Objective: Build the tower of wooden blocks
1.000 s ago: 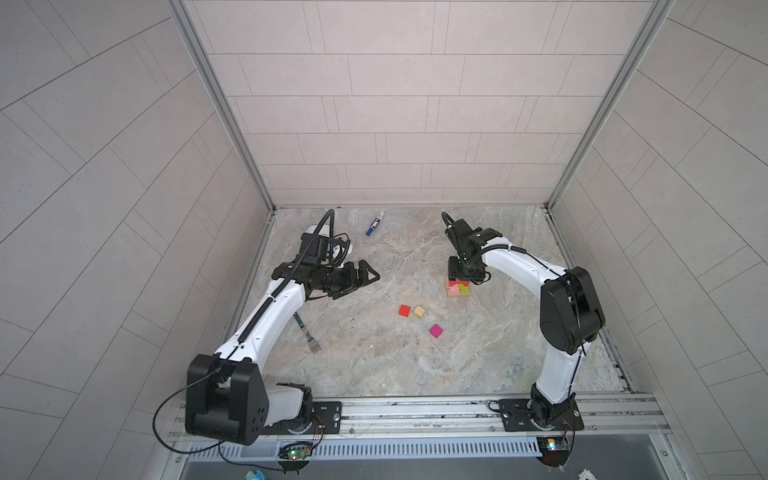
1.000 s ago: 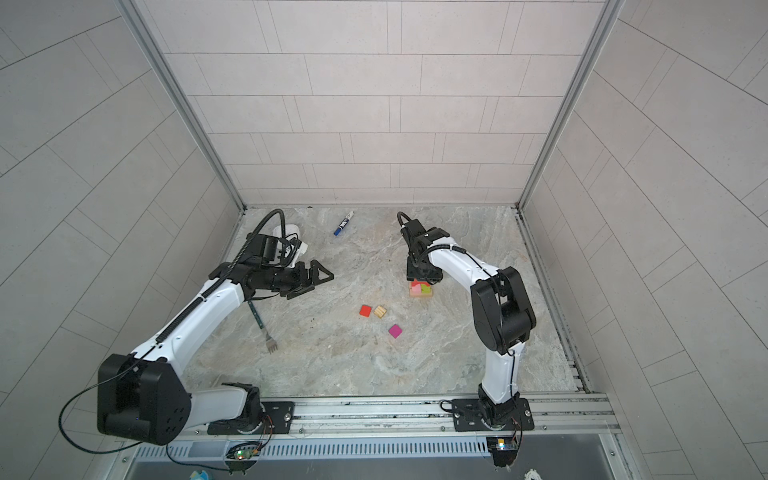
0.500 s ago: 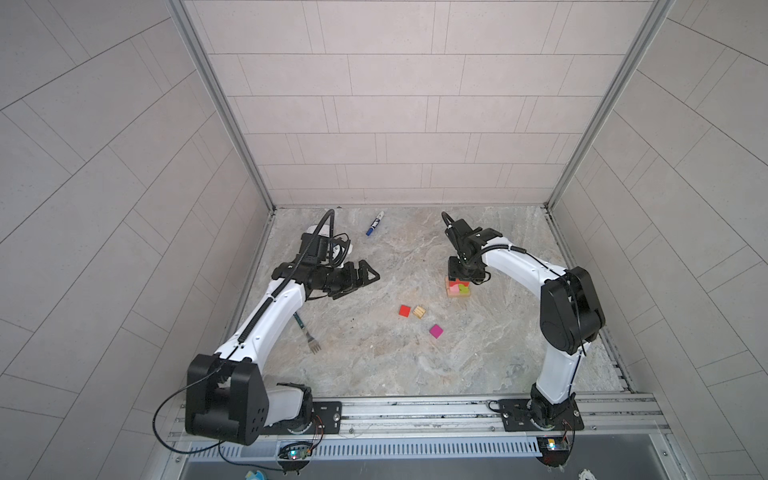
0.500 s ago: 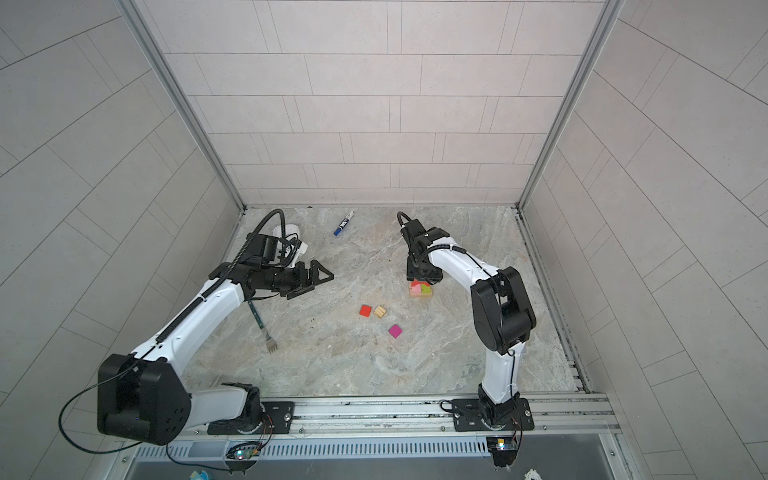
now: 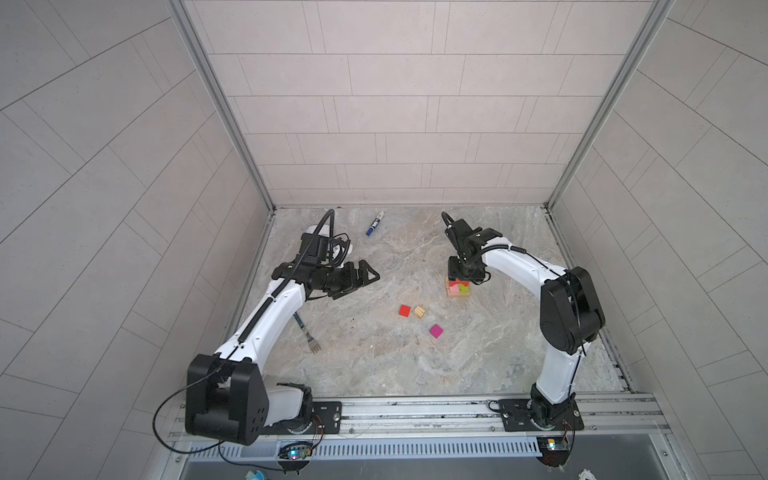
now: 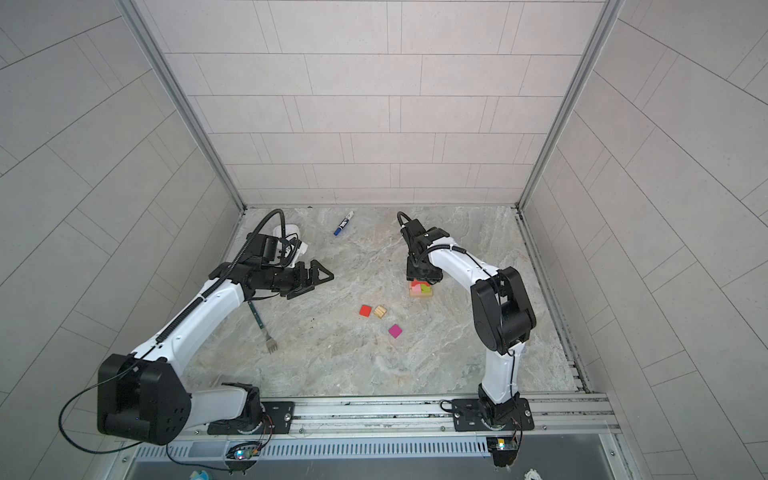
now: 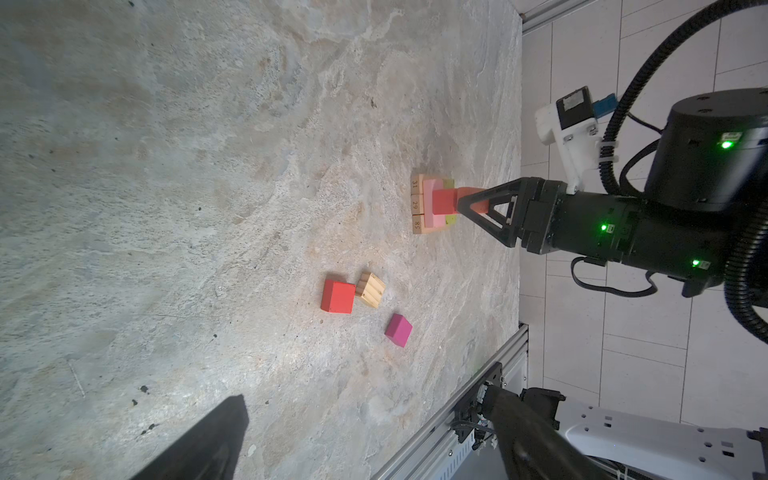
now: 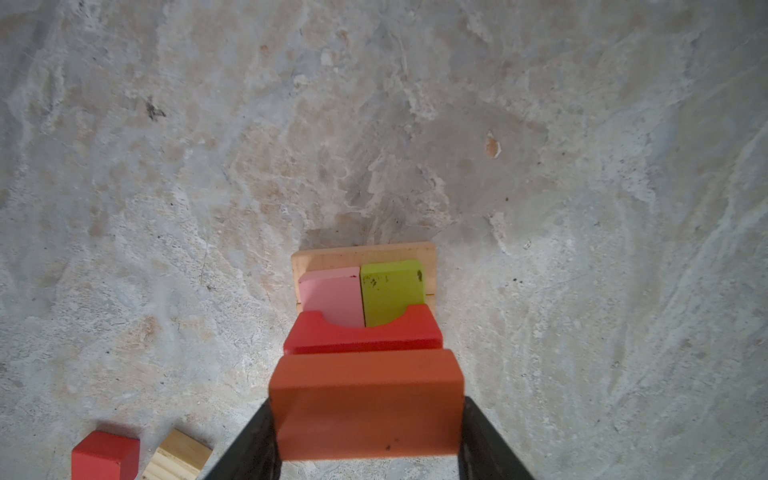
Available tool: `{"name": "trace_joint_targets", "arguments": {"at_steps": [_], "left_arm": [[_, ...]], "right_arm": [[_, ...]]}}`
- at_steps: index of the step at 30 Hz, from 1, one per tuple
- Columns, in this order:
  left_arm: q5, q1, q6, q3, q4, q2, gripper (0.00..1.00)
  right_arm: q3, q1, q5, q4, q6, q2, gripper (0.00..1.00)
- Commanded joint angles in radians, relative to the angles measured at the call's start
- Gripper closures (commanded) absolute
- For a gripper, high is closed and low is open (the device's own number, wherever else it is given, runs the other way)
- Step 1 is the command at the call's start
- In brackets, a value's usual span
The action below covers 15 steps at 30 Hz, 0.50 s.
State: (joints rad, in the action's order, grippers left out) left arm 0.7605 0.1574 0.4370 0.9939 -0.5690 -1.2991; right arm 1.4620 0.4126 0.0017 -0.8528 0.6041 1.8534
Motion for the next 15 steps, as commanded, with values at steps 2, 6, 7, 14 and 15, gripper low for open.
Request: {"name": "trace_joint_targets", "arguments": {"at_steps": [2, 6, 7, 14, 15], "left_arm": [[0.002, -0.005, -0.002, -0.011, 0.012, 0.026, 0.01], [0.000, -0.004, -0.003, -0.011, 0.012, 0.026, 0.01], [0.000, -0.005, -0.002, -0.012, 0.012, 0.025, 0.01], [0.000, -0.005, -0.002, -0.013, 0.012, 0.026, 0.01], [0.000, -0.005, -0.002, -0.012, 0.013, 0.027, 0.01]], "right_arm": [[-0.012, 0.007, 0.020, -0.010, 0.005, 0.005, 0.46], [-0.012, 0.007, 0.021, -0.011, 0.004, 0.004, 0.45], [-0.012, 0.008, 0.024, -0.011, 0.004, 0.003, 0.45], [-0.014, 0.009, 0.035, -0.015, 0.002, -0.002, 0.44], [-0.014, 0.008, 0.036, -0.015, 0.002, -0.002, 0.44]]}}
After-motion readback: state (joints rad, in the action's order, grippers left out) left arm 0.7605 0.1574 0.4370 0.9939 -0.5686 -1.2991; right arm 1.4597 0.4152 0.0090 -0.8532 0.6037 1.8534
